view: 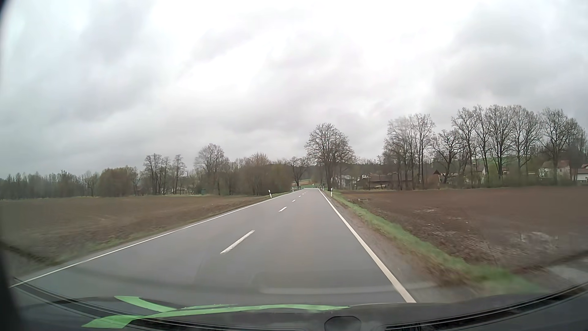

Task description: Follow the waypoints while adhering to traffic rules and regulations

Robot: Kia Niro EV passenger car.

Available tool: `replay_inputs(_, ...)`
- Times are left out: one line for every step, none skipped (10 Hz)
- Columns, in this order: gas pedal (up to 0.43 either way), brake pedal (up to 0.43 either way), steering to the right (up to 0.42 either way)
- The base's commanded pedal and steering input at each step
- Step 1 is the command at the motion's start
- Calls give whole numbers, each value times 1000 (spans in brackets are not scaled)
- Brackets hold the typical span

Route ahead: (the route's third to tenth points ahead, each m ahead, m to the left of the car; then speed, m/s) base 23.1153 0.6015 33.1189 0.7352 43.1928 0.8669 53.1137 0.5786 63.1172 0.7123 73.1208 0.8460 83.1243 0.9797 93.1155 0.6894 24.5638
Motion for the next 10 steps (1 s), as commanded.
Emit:
replay_inputs(150, 0, -3)
replay_inputs(130, 0, -3)
replay_inputs(130, 0, -3)
replay_inputs(138, 0, -3)
replay_inputs(150, 0, -3)
replay_inputs(169, 0, -2)
replay_inputs(189, 0, -1)
replay_inputs(189, 0, 1)
replay_inputs(189, 0, 1)
replay_inputs(169, 0, 1)
